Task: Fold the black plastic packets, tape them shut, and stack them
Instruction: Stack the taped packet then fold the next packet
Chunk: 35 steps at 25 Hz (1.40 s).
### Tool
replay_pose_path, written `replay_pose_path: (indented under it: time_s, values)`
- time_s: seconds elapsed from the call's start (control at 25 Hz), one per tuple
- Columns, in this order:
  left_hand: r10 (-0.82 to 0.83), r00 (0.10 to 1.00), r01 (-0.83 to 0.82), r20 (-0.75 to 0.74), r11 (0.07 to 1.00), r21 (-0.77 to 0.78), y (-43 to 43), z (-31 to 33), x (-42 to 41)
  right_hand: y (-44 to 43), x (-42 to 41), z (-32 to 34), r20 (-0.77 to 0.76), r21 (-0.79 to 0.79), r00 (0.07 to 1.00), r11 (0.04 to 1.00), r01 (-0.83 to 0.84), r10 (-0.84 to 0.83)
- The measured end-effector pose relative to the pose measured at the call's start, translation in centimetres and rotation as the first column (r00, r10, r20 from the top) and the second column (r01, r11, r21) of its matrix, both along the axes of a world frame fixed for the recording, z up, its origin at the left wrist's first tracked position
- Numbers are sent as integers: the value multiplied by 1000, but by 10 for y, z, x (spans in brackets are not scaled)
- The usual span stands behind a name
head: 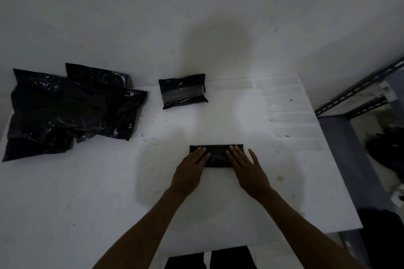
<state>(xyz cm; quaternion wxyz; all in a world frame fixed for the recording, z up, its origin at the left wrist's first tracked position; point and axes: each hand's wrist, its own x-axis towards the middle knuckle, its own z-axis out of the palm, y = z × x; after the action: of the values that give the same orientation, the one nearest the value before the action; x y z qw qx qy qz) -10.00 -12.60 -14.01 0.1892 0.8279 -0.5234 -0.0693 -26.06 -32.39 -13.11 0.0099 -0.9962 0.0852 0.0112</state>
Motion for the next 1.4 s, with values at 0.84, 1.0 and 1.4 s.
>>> replay_pose_path:
  time_s: [0.84, 1.0, 1.4]
  values:
    - [123, 992, -123, 33, 992, -15, -57, -4, 5, -34, 44, 8, 123, 272, 973, 949, 158, -197]
    - [186, 981, -184, 53, 982, -41, -61, -3, 9, -85, 81, 18, 211, 459, 864, 827, 325, -456]
    - [251, 967, -247, 36, 965, -85, -91, -6, 38, -192, 201, 33, -55, 676, 553, 376, 634, -832]
